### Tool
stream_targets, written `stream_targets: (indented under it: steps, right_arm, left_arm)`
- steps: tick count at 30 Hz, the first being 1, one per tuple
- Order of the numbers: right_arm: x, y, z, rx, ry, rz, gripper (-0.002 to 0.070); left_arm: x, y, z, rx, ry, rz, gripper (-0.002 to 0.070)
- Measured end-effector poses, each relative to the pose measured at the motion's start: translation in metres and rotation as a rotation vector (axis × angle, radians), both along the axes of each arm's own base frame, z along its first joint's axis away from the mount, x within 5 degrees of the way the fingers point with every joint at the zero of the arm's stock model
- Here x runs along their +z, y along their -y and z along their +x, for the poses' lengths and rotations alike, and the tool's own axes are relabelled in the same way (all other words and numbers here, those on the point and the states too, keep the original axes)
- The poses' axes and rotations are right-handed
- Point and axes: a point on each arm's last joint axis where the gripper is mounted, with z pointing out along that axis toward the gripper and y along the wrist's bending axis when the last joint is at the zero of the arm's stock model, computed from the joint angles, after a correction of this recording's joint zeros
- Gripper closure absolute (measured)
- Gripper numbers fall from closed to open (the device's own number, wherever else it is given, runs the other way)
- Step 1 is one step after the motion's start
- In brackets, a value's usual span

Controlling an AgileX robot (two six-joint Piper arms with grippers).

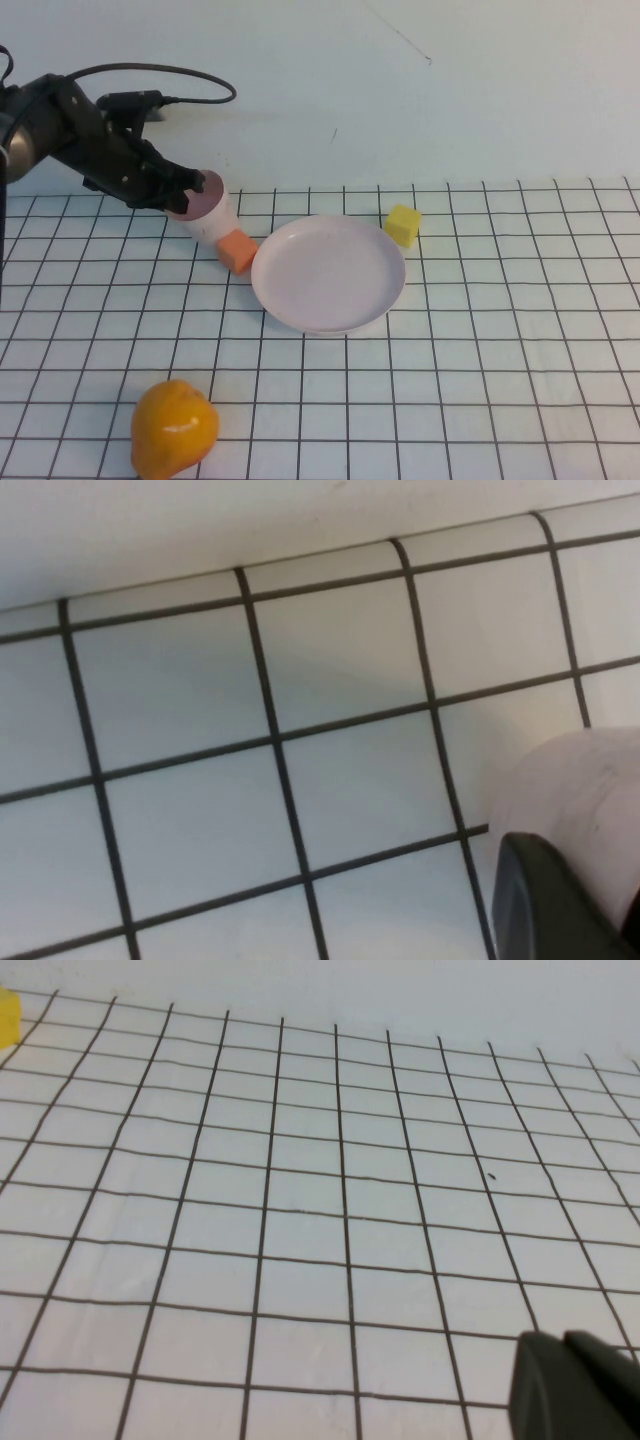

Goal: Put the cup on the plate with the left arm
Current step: Pick up the cup from the table, then place the cup on the plate

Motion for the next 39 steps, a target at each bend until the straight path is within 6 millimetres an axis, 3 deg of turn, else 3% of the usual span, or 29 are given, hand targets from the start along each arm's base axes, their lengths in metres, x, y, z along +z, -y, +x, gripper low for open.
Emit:
stream_targets:
  steps: [3, 8, 12, 15, 19, 23, 35, 39]
  right_arm:
    - [0.000, 0.000, 0.000, 0.000, 0.000, 0.000, 0.0678]
    - [0.000, 0.000, 0.000, 0.000, 0.000, 0.000, 0.0678]
    - [0.000, 0.000, 0.000, 0.000, 0.000, 0.000, 0.0678]
    - [0.000, 0.000, 0.000, 0.000, 0.000, 0.000, 0.0678]
    - [0.000, 0.000, 0.000, 0.000, 0.000, 0.000, 0.0678]
    - [0.000, 0.000, 0.000, 0.000, 0.000, 0.000, 0.0678]
    - [0.000, 0.000, 0.000, 0.000, 0.000, 0.000, 0.0678]
    - [0.000, 0.000, 0.000, 0.000, 0.000, 0.000, 0.0678]
  left_arm:
    - [0.009, 0.001, 0.002, -0.014, 0.008, -0.003, 0.0659]
    - [0.046, 0.014, 0.004, -0.066, 0.034, -0.082, 0.0659]
    - [0.071, 0.047, -0.005, -0.197, 0.032, -0.105, 0.0660]
    - [0.074, 0.082, -0.014, -0.293, 0.029, -0.085, 0.0660]
    - [0.064, 0.121, -0.023, -0.387, 0.013, -0.024, 0.0660]
    - [0.042, 0.144, -0.027, -0.459, -0.011, 0.101, 0.0660]
    - [0.019, 0.148, -0.024, -0.465, -0.045, 0.169, 0.0652]
    - [0.012, 0.150, -0.023, -0.469, -0.060, 0.156, 0.0554]
